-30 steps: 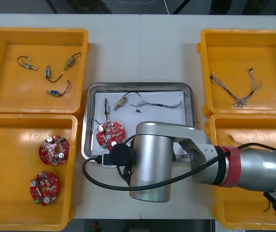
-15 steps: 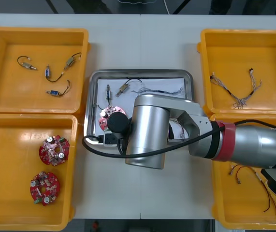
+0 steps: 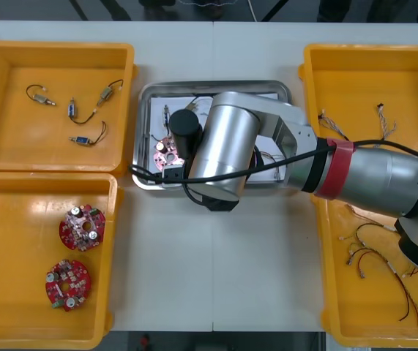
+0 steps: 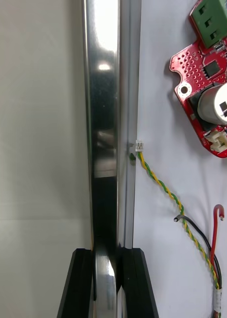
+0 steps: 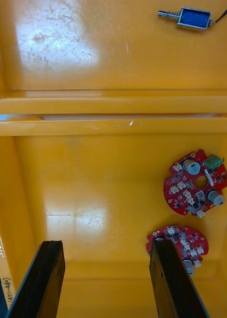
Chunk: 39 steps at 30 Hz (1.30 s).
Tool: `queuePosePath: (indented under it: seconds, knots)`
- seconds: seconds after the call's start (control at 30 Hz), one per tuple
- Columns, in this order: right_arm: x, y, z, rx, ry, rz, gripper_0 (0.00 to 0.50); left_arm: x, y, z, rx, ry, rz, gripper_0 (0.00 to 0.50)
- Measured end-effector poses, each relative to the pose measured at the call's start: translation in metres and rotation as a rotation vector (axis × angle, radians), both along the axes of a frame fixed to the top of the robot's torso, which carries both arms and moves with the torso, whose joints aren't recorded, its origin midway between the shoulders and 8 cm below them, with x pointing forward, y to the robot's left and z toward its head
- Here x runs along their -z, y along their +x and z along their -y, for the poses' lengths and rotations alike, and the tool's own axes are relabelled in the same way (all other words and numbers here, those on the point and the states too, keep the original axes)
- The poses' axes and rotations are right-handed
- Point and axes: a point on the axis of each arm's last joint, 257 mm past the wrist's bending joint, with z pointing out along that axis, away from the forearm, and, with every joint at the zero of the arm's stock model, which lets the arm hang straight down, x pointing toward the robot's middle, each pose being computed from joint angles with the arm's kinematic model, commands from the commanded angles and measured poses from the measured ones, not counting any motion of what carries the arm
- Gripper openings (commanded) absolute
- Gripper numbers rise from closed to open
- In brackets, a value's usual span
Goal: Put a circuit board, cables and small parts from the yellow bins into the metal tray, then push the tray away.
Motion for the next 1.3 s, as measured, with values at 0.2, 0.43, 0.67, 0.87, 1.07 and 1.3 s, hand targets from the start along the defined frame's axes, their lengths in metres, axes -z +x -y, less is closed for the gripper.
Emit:
queuePosePath:
  seconds: [0.2, 0.43, 0.67, 0.87, 1.07, 1.3]
  knots:
    - [-0.018, 0.031, 0.008, 0.000, -0.015, 0.021, 0.000, 0.000, 0.000, 0.000, 0.000, 0.000, 0.000, 0.500]
    - [-0.030, 0.055, 0.014, 0.033, -0.021, 0.033, 0.000, 0.000, 0.000, 0.000, 0.000, 0.000, 0.000, 0.500]
    - [-0.036, 0.068, 0.010, 0.077, 0.016, 0.034, 0.000, 0.000, 0.000, 0.000, 0.000, 0.000, 0.000, 0.500]
    - [-0.039, 0.082, 0.004, 0.090, 0.051, 0.059, 0.000, 0.000, 0.000, 0.000, 0.000, 0.000, 0.000, 0.500]
    - [-0.040, 0.087, 0.002, 0.093, 0.055, 0.065, 0.000, 0.000, 0.000, 0.000, 0.000, 0.000, 0.000, 0.500]
    - [-0.047, 0.092, -0.002, 0.058, 0.052, 0.087, 0.000, 0.000, 0.000, 0.000, 0.000, 0.000, 0.000, 0.500]
